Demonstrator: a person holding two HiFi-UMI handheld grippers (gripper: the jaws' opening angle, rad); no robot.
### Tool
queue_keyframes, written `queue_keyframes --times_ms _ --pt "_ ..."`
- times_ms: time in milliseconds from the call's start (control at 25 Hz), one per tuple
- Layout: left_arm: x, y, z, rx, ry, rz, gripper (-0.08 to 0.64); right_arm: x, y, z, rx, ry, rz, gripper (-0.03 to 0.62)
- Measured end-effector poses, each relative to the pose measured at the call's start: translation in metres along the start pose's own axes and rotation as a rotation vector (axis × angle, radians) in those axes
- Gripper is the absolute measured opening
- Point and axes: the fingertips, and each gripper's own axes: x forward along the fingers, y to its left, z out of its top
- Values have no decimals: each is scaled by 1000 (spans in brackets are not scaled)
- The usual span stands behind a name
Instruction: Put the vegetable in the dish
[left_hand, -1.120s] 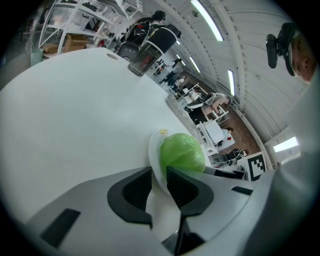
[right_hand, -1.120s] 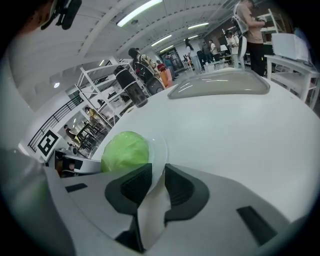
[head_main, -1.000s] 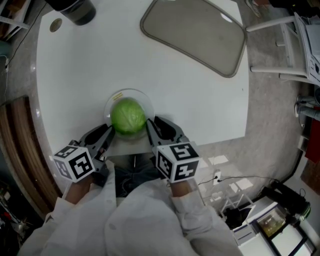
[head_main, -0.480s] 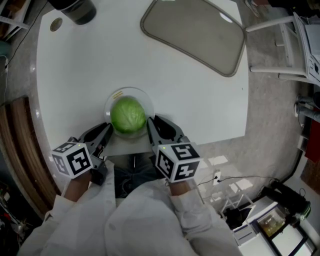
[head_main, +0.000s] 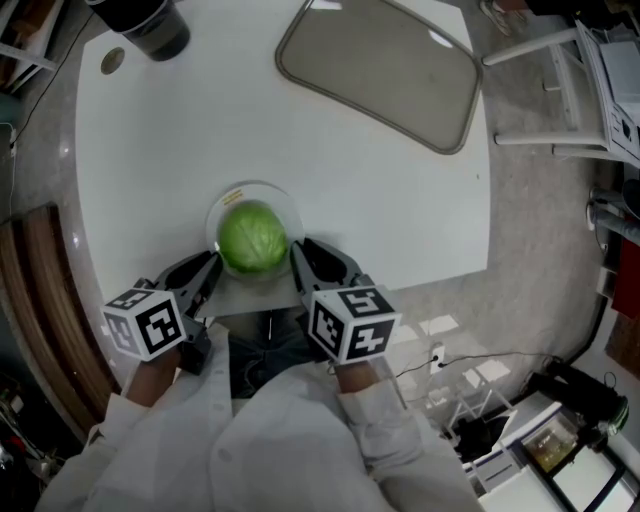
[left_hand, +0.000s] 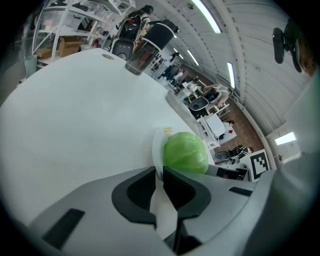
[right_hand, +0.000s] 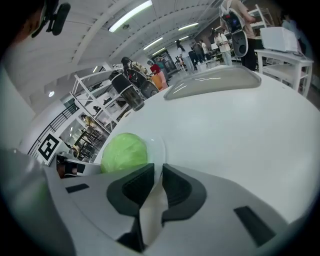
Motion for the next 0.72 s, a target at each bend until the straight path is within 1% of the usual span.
queue_keyframes --times_ms 400,720 --pt "-3 -9 10 26 11 -16 51 -10 2 9 33 -31 -23 60" --pt "-7 -17 18 65 26 -58 51 -17 5 12 78 -59 -41 60"
